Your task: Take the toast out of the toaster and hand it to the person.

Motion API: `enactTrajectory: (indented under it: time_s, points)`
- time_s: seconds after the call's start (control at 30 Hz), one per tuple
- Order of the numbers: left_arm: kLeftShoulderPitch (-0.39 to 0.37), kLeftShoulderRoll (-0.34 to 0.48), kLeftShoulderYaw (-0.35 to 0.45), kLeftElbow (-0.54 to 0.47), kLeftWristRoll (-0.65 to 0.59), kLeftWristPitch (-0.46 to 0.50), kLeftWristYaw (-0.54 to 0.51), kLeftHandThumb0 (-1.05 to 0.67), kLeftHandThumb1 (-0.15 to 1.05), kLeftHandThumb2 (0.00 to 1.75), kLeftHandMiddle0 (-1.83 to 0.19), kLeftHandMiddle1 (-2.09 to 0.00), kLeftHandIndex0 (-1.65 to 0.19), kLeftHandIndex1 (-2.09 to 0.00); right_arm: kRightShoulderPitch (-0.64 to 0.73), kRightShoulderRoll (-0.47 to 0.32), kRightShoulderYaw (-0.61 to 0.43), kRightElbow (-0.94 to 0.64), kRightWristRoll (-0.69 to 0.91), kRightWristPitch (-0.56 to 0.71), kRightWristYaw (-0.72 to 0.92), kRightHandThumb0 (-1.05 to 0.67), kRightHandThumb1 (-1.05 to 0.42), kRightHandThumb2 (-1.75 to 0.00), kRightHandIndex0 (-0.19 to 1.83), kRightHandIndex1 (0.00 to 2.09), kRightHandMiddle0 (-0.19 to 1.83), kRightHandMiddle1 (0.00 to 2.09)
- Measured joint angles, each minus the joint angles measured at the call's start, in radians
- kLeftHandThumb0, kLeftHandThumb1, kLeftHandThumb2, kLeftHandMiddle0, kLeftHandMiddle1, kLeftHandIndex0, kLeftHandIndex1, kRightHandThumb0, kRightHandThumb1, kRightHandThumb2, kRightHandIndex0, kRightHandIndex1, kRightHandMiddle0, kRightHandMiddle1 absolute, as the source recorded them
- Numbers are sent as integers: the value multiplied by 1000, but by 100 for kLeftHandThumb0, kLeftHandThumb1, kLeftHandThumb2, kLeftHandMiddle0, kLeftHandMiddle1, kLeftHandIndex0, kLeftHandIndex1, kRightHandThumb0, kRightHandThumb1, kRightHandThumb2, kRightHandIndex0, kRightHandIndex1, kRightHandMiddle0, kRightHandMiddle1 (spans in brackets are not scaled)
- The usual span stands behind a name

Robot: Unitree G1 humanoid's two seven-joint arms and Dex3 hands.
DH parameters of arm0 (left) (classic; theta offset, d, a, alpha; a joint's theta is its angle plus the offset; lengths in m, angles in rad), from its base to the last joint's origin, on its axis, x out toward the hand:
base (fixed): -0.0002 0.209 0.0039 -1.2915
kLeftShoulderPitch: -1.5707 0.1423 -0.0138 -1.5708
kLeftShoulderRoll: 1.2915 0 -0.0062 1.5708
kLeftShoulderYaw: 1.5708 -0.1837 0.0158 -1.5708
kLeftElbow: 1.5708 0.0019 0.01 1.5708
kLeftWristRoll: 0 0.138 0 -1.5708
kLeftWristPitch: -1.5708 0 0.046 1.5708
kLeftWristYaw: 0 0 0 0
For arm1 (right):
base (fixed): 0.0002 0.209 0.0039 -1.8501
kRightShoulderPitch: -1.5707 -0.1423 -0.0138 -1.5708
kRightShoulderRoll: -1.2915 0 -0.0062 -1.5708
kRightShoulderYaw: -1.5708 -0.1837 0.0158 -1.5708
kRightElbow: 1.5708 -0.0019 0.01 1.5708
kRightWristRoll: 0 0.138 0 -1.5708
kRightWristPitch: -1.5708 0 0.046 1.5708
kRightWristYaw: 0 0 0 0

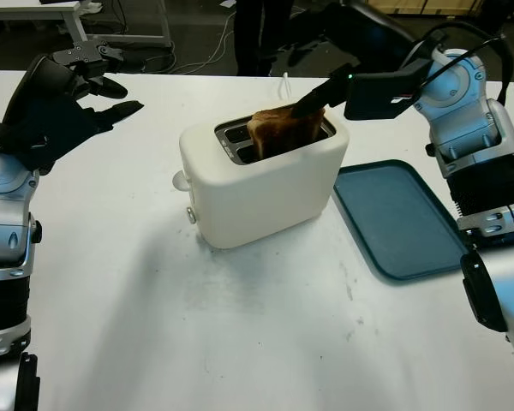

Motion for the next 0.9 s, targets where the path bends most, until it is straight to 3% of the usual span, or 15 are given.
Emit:
enactTrajectory:
  time_s: [0.1,0.13,0.23,0.63,0.9]
  points:
    - [3,0,0,-1,0,1,0,-32,92,16,-32,-93,-47,-50,0,4,14,25,-27,3,-2,-60,-65,0,66,125,70,1]
    - [4,0,0,-1,0,1,0,-32,92,16,-32,-93,-47,-50,0,4,18,32,-38,3,-6,-61,-65,0,51,100,70,2]
    - [5,0,0,-1,1,1,2,-33,92,16,-32,-93,-48,-50,0,5,29,60,-50,-7,-23,-61,-65,0,41,74,72,2]
    - [5,0,-1,1,9,0,2,-34,92,15,-34,-93,-49,-49,-1,20,51,136,-50,-44,-23,-57,-64,0,42,71,74,2]
    - [5,0,-3,3,17,0,2,-31,92,14,-34,-93,-49,-49,-1,21,65,167,-51,-79,-23,-48,-64,0,54,74,75,2]
